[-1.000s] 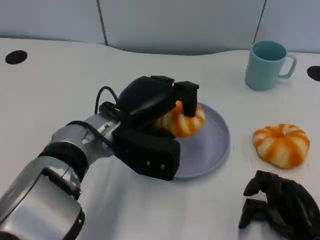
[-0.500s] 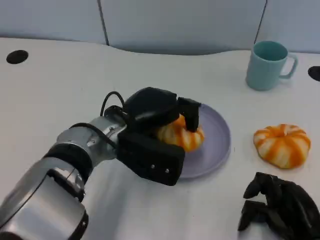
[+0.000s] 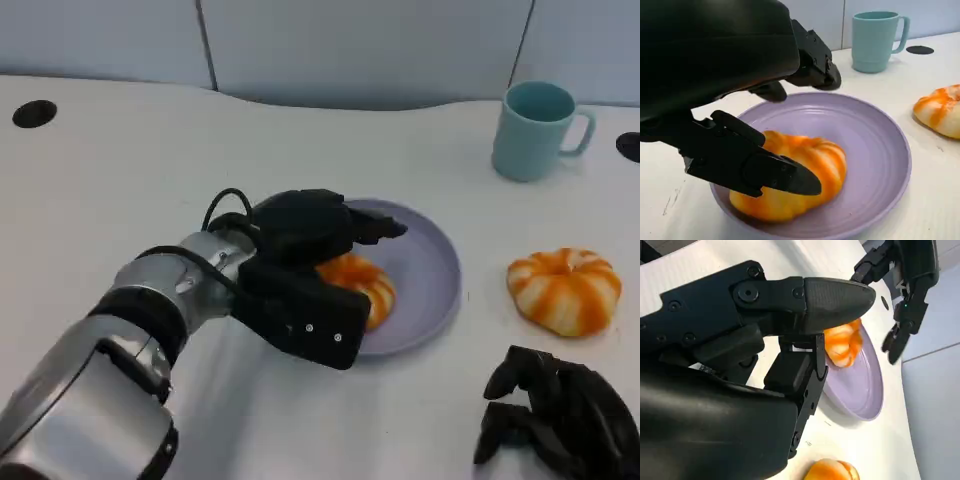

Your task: Grasp the bread from the table and place it into the plate.

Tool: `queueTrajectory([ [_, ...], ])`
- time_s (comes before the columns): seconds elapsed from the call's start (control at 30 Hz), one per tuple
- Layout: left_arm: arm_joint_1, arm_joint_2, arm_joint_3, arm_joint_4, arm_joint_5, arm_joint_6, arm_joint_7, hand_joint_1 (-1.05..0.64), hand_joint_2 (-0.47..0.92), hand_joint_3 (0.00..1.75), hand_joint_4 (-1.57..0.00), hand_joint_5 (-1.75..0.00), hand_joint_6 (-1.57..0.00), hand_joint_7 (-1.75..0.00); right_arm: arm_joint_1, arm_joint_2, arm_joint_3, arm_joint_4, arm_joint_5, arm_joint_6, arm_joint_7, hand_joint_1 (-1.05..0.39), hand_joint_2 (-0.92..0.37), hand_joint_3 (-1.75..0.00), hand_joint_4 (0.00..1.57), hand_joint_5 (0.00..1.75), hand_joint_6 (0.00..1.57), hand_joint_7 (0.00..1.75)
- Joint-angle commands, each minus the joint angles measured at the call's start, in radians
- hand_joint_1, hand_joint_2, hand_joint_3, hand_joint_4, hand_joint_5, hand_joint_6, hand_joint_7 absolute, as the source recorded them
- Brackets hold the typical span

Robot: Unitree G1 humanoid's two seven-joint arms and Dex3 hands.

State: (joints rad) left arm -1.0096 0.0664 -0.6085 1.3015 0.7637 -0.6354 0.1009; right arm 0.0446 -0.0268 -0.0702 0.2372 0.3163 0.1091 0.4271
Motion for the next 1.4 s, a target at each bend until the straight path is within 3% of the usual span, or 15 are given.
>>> queueTrajectory([
  [0.03,-0.019,0.024,-0.002,-0.009,-0.005,-0.001,-0.009,-0.82,0.92,0.24,0.00,-0.04,-0.03,-0.01,0.012,-0.006,-0.005,0.006,0.004,0.017,-0.004,-0.42,-0.92,-0.51,1.19,1.16,1.11,1.07],
  [0.37,0.079,0.077,0.189,-0.043,-0.240,-0.128,-0.113,-0.76,0.92,0.32,-0.11,-0.11,-0.12,-0.06,0.008,-0.004,-0.009,0.018,0.023,0.014,0.014,-0.43,-0.92,-0.50,1.19,1.15,1.11,1.06],
  [0.47,0.139,0.084,0.276,-0.060,-0.361,-0.181,-0.207,-0.69,0.92,0.33,-0.23,-0.20,-0.18,-0.09,0.002,-0.002,-0.018,0.023,0.046,0.034,0.025,-0.44,-0.92,-0.48,1.20,1.13,1.12,1.04],
  [0.6,0.220,0.063,0.393,-0.101,-0.534,-0.227,-0.342,-0.60,0.92,0.29,-0.25,-0.65,-0.34,-0.07,-0.004,-0.002,-0.024,0.026,0.063,0.061,0.027,-0.46,-0.92,-0.44,1.23,1.09,1.14,1.00],
  [0.73,0.320,0.011,0.521,-0.170,-0.747,-0.230,-0.490,-0.55,0.92,0.23,-0.38,-0.90,-0.48,-0.10,-0.016,0.007,-0.048,0.022,0.126,0.144,0.038,-0.47,-0.92,-0.43,1.26,1.07,1.16,0.97],
  [0.77,0.344,-0.003,0.548,-0.190,-0.796,-0.225,-0.528,-0.52,0.92,0.23,-0.40,-1.04,-0.54,-0.10,-0.018,0.009,-0.052,0.021,0.136,0.158,0.038,-0.48,-0.92,-0.42,1.27,1.05,1.18,0.94],
  [0.93,0.418,-0.034,0.613,-0.280,-0.905,-0.184,-0.610,-0.50,0.92,0.22,-0.40,-1.15,-0.58,-0.09,-0.019,0.010,-0.056,0.011,0.147,0.182,0.037,-0.48,-0.92,-0.41,1.29,1.04,1.20,0.91],
  [0.97,0.462,-0.052,0.638,-0.337,-0.959,-0.154,-0.625,-0.52,0.92,0.24,-0.34,-1.38,-0.48,-0.68,-0.018,0.011,-0.057,0.008,0.148,0.183,0.038,-0.48,-0.92,-0.41,1.30,1.04,1.21,0.92],
  [1.0,0.504,-0.066,0.657,-0.393,-1.005,-0.124,-0.637,-0.53,0.92,0.25,-0.31,-1.50,-0.37,-1.05,-0.017,0.012,-0.057,0.005,0.149,0.183,0.039,-0.49,-0.92,-0.41,1.30,1.05,1.22,0.92],
  [1.07,0.567,-0.085,0.680,-0.501,-1.087,-0.040,-0.669,-0.54,0.92,0.27,-0.28,-1.61,-0.25,-1.37,-0.016,0.012,-0.056,0.006,0.146,0.175,0.043,-0.50,-0.92,-0.41,1.31,1.07,1.22,0.93],
  [1.23,0.687,-0.092,0.711,-0.734,-1.224,0.191,-0.712,-0.51,0.92,0.27,-0.34,-1.59,-0.27,-1.34,-0.018,0.012,-0.057,0.000,0.142,0.185,0.028,-0.50,-0.92,-0.40,1.31,1.08,1.23,0.94],
  [1.33,0.712,-0.092,0.716,-0.795,-1.230,0.252,-0.707,-0.51,0.92,0.27,-0.36,-1.58,-0.29,-1.31,-0.018,0.012,-0.057,-0.002,0.142,0.188,0.023,-0.49,-0.92,-0.40,1.31,1.08,1.23,0.94],
  [1.4,0.773,-0.083,0.728,-0.874,-1.257,0.322,-0.700,-0.52,0.92,0.31,-0.44,-1.60,-0.38,-1.23,-0.020,0.012,-0.056,0.007,0.143,0.182,0.032,-0.49,-0.92,-0.40,1.30,1.08,1.22,0.94],
])
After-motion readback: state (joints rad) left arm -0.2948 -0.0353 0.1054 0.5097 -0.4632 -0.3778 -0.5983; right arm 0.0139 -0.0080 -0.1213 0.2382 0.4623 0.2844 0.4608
